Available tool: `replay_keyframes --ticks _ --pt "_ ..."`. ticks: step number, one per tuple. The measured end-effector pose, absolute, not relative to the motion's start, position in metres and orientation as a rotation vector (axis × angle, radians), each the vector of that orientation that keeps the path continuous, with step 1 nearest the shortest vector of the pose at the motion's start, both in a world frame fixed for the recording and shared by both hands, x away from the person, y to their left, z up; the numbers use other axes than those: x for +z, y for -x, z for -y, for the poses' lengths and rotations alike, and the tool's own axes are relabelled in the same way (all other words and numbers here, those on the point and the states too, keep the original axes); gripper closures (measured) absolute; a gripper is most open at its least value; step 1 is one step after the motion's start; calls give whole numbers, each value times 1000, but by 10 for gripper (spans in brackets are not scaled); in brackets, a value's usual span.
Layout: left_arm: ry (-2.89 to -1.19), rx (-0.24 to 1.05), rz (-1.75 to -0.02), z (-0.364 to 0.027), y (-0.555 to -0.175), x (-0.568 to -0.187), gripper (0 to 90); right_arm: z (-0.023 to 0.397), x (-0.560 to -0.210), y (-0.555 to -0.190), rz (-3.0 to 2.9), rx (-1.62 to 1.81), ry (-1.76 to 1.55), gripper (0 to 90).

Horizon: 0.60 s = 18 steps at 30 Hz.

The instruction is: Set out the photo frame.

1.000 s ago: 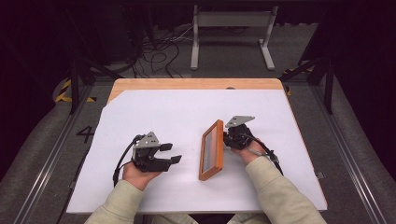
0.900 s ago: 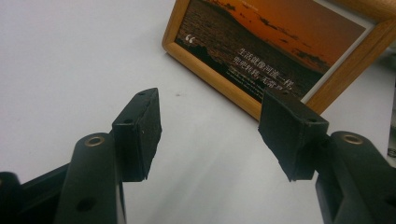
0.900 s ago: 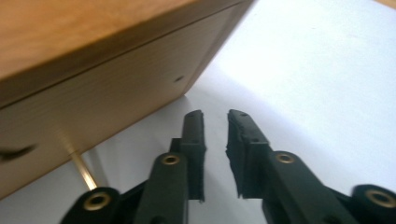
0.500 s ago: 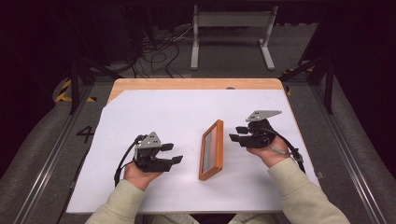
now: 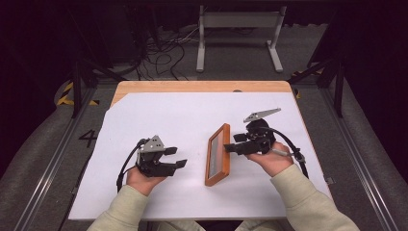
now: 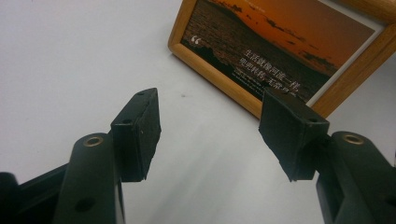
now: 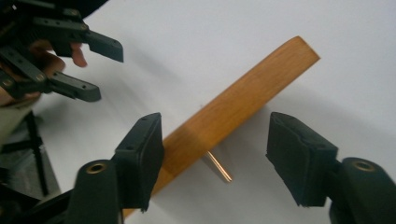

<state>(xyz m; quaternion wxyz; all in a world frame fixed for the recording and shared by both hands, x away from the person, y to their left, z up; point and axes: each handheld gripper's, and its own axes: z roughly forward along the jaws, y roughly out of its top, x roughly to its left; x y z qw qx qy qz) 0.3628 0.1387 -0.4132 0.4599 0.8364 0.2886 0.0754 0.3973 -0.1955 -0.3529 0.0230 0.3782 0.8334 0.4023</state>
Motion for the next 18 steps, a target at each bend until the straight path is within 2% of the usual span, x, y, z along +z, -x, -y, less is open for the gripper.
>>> replay_keyframes --ticks 5,18 --pt "-2059 188 -712 -139 -363 -413 386 181 -362 -401 -2652 1205 -1201 274" --pt "-2063 192 -711 -138 -363 -414 384 166 -372 -411 -2715 1116 -1302 253"
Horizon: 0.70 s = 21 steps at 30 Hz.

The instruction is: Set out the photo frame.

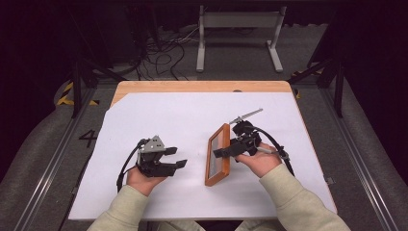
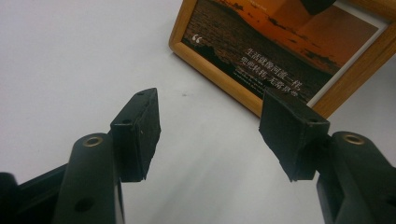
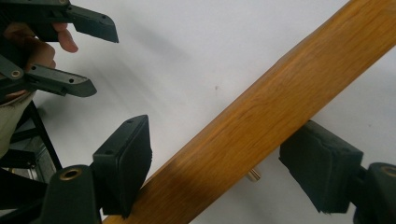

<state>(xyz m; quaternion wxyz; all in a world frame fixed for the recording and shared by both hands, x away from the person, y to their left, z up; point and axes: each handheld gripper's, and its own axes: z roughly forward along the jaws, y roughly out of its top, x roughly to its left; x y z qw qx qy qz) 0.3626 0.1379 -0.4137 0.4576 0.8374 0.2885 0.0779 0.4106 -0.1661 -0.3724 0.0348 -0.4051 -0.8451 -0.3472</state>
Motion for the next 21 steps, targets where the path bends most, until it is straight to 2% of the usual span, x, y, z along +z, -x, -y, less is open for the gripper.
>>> replay_keyframes --ticks 11,14,18,20,21 --pt "-2058 189 -714 -138 -362 -414 384 163 -368 -413 2522 -932 1351 385" --pt "-2060 192 -712 -138 -362 -414 384 162 -363 -412 2559 -903 1338 479" --pt "-2055 189 -717 -138 -362 -414 384 163 -358 -412 2593 -877 1336 544" --pt "-2056 191 -715 -138 -362 -414 384 164 -355 -411 2617 -858 1325 604" --pt "-2056 191 -715 -138 -362 -414 384 164 -353 -411 2624 -854 1312 664"
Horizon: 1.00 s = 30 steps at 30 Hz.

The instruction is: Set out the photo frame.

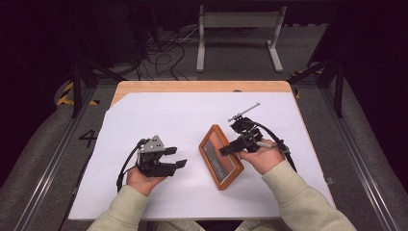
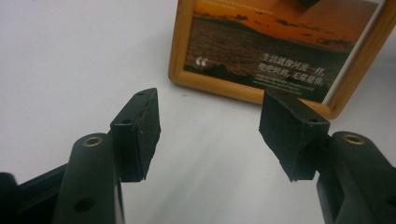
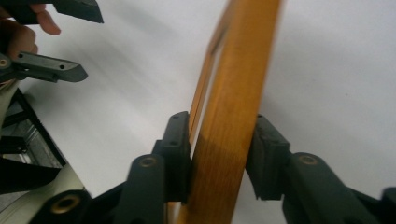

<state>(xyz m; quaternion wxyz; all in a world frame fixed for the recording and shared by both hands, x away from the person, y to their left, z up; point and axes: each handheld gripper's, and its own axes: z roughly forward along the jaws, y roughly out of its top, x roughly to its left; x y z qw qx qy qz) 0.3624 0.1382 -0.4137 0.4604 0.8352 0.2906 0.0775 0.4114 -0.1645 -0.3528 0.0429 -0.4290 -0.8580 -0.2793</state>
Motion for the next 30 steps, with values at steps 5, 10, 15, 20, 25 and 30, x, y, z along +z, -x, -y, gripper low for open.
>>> replay_keyframes --ticks 5,10,15,20,25,30 --pt "-2054 188 -714 -139 -362 -413 383 161 -351 -411 2643 -841 1263 700" --pt "-2047 186 -728 -141 -361 -414 384 157 -343 -413 2710 -804 1192 702" --pt "-2047 195 -730 -146 -360 -414 384 158 -330 -418 2771 -818 1079 702" --pt "-2036 203 -758 -152 -356 -414 384 157 -317 -425 2872 -801 894 702" --pt "-2031 212 -772 -157 -354 -415 384 155 -310 -431 2985 -787 649 702" --pt "-2028 214 -790 -161 -352 -416 384 156 -309 -438 3012 -792 508 702"
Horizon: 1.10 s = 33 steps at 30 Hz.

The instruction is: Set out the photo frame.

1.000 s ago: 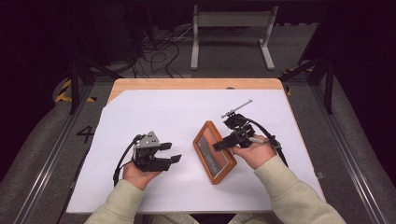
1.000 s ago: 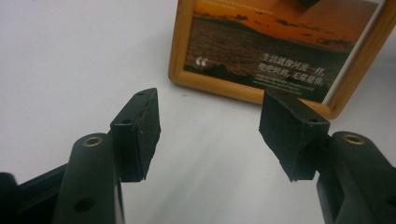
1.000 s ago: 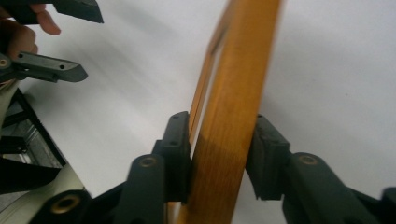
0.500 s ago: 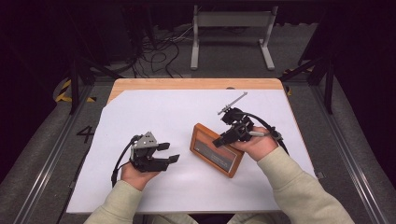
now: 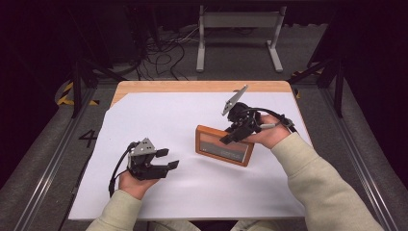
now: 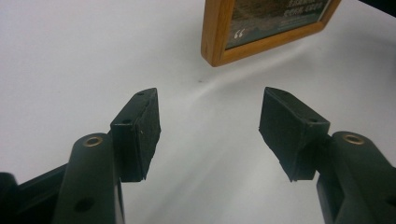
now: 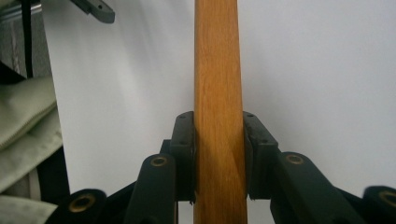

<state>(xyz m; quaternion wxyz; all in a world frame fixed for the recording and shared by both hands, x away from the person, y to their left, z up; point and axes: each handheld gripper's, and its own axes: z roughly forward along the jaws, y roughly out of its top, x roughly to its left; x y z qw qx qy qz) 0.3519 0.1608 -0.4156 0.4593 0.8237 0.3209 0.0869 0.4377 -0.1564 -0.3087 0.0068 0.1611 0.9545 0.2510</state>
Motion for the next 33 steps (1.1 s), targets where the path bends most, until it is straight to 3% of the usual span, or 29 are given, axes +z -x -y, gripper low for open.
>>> replay_keyframes --ticks 12,33 --pt "-2019 218 -819 -169 -349 -418 384 150 -327 -445 -3115 775 -177 703" --pt "-2024 211 -816 -166 -349 -419 384 147 -341 -446 -3116 744 -115 690"
